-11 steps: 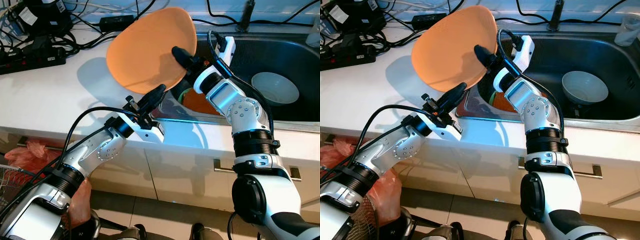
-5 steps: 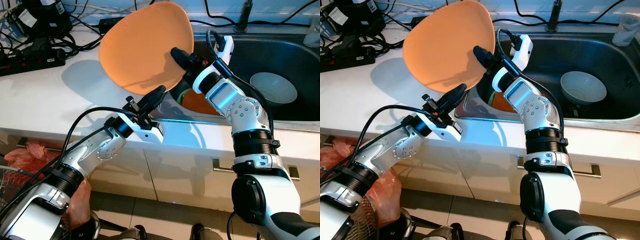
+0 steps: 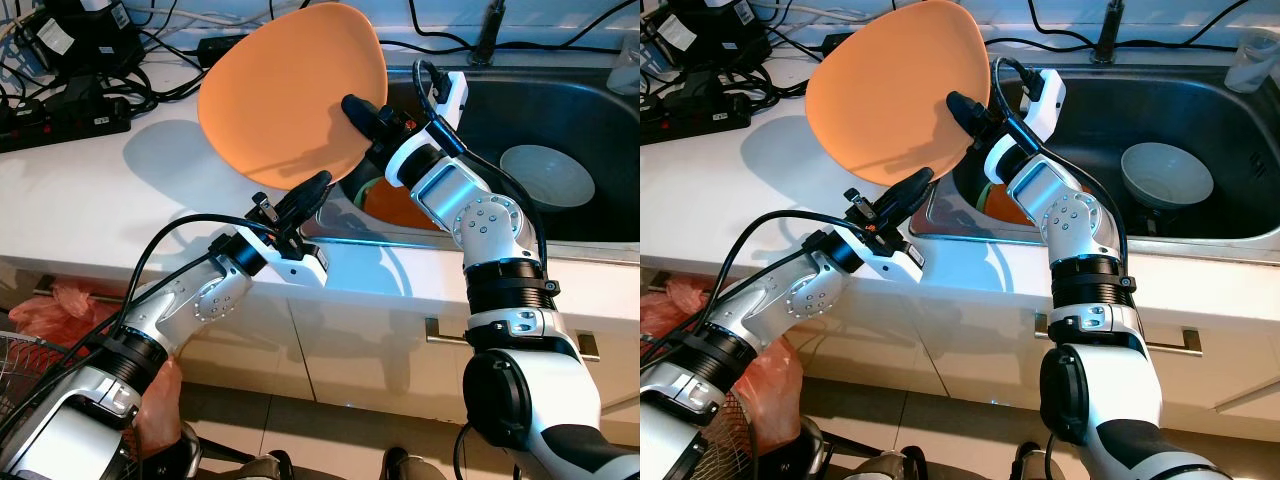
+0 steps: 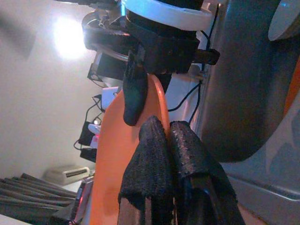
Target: Kitchen organization
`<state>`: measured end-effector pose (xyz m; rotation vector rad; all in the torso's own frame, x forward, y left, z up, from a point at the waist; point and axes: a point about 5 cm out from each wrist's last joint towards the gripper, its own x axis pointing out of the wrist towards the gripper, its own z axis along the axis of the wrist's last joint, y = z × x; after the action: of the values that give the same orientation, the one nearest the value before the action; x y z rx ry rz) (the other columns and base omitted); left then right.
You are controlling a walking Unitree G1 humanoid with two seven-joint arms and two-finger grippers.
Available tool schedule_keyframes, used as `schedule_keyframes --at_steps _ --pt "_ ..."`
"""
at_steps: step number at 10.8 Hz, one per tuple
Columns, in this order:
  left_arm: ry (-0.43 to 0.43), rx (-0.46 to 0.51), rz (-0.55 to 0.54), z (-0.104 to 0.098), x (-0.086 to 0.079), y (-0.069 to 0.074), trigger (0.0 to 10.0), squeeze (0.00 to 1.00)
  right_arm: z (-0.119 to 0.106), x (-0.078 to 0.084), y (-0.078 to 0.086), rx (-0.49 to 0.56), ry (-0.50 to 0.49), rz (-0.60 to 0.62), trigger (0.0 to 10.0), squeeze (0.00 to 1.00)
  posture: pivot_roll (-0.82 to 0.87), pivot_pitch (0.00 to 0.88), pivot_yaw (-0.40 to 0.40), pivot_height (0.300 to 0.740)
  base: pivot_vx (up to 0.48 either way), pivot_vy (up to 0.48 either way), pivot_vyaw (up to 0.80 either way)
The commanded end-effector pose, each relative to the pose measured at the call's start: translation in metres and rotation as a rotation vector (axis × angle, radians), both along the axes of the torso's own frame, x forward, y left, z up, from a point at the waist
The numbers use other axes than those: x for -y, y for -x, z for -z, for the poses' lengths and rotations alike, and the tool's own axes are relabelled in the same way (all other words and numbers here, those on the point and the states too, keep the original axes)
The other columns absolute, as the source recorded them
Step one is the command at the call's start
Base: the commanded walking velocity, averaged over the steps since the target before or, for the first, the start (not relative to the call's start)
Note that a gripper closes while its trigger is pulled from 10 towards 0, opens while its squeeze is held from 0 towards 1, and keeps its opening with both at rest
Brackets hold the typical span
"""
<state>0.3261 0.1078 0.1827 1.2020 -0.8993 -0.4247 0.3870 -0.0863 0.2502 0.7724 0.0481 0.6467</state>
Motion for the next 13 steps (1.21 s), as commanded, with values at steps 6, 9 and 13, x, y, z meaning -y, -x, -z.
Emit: schedule_keyframes --at_steps 6,9,13 --pt "0.029 -0.033 0.022 0.005 0.000 0.004 10.0 1.00 0.025 0.000 0.001 -0.089 0.045 0.018 0.0 0.00 0.02 0.181 0.096 0.740 0.000 0.000 0.00" --pt "0.054 -0.041 0.054 0.002 0.000 0.012 10.0 1.00 0.026 0.003 -0.001 -0.090 0.014 0.073 0.0 0.00 0.03 0.179 0.094 0.740 0.000 0.000 0.00" --pt "0.108 -0.002 0.041 -0.014 -0.001 0.009 10.0 1.00 0.027 0.004 -0.002 -0.093 -0.001 0.101 0.0 0.00 0.03 0.170 0.089 0.740 0.000 0.000 0.00"
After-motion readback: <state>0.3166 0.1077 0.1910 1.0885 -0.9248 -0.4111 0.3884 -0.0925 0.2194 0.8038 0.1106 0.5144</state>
